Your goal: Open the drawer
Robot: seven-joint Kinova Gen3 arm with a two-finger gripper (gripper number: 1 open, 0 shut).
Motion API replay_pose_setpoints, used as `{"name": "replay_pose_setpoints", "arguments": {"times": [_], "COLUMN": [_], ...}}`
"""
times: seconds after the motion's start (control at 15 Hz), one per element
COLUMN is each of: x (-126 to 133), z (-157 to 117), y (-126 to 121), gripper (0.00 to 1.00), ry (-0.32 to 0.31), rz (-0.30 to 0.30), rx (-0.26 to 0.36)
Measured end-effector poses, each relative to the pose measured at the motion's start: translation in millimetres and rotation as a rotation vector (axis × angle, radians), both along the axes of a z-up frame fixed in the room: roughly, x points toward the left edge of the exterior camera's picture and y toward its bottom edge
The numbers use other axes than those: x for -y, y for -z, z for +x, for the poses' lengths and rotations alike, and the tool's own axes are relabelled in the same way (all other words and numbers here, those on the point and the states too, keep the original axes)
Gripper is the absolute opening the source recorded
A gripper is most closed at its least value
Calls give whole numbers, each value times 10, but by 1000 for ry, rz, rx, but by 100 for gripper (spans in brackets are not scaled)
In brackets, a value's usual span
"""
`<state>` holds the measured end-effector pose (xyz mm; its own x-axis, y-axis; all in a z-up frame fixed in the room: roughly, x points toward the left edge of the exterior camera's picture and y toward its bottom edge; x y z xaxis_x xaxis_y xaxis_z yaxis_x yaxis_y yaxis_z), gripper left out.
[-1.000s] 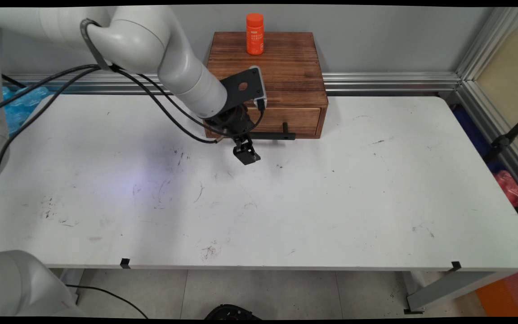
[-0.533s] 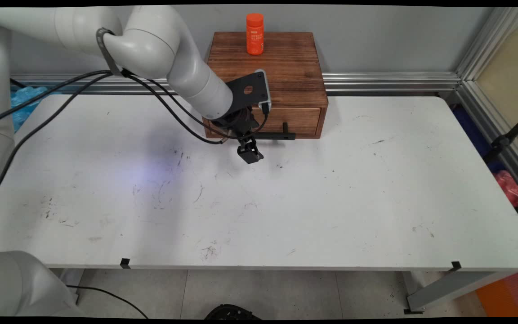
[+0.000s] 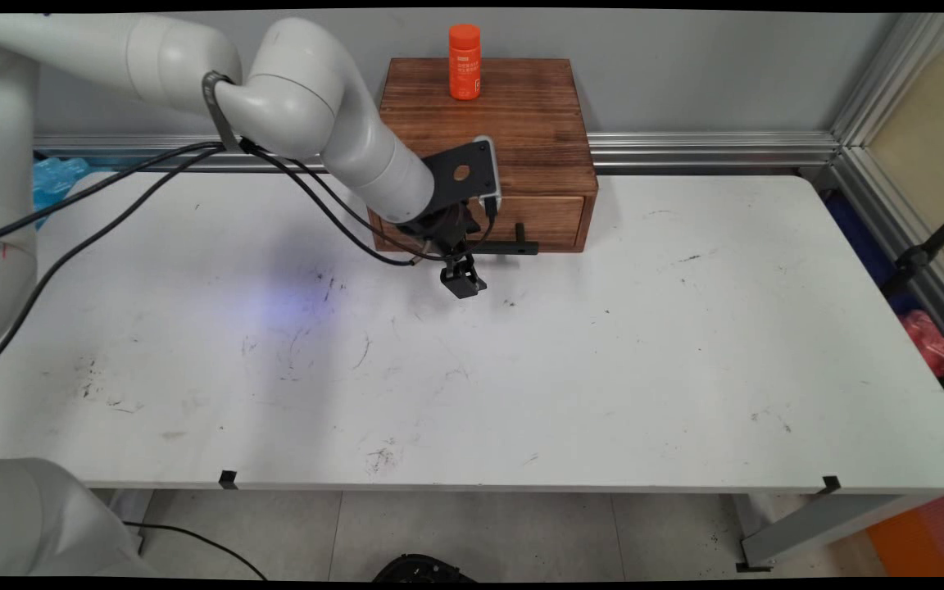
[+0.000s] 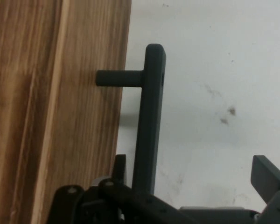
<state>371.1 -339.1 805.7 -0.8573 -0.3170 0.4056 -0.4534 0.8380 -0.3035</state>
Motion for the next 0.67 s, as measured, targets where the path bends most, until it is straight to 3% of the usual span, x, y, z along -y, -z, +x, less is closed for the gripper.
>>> {"name": "replay_pose_setpoints", "arguments": {"times": [0.67], "x": [81], "z": [-22], "y": [191], "gripper": [100], "ry": [9], "rz": [-5], "rx": [5]}}
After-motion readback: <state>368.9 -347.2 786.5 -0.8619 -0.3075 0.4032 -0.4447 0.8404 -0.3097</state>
